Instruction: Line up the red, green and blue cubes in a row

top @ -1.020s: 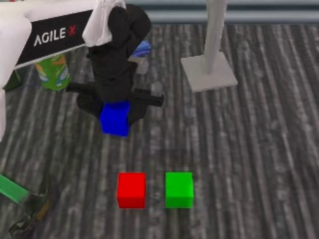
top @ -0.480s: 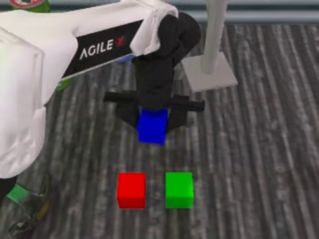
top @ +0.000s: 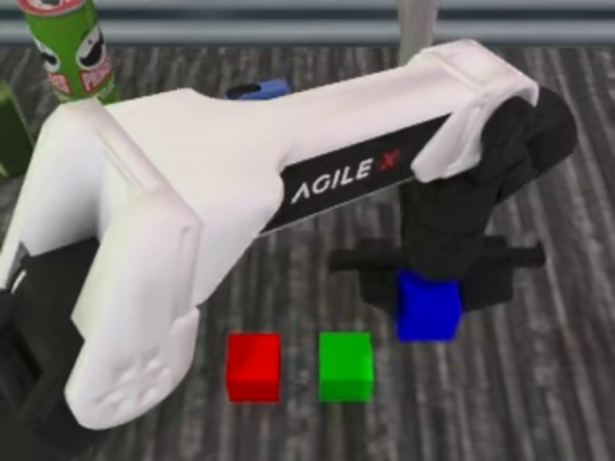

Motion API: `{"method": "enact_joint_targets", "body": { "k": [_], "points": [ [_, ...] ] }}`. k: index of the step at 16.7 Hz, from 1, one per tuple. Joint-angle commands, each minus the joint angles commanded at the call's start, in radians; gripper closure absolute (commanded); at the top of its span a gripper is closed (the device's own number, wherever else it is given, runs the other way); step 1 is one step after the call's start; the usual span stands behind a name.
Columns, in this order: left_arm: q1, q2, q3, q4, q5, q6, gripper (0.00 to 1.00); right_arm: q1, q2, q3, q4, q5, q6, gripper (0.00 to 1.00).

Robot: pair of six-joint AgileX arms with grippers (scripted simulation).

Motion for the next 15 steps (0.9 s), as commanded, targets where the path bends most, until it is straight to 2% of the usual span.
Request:
{"method": "enact_joint_targets", "body": {
  "k": [7, 12, 15],
  "points": [
    [-0.013, 0.001, -0.008, 0.015, 0.0, -0.014, 1.0, 0.0, 0.0, 0.0, 0.0, 0.0, 0.0, 0.0],
    [-0.015, 0.033, -0.148, 0.195, 0.0, -0.017, 1.0, 0.0, 0.0, 0.0, 0.0, 0.0, 0.0, 0.0],
    [-0.016, 0.045, -0.193, 0.243, 0.0, -0.019, 1.0, 0.0, 0.0, 0.0, 0.0, 0.0, 0.0, 0.0]
  ]
}}
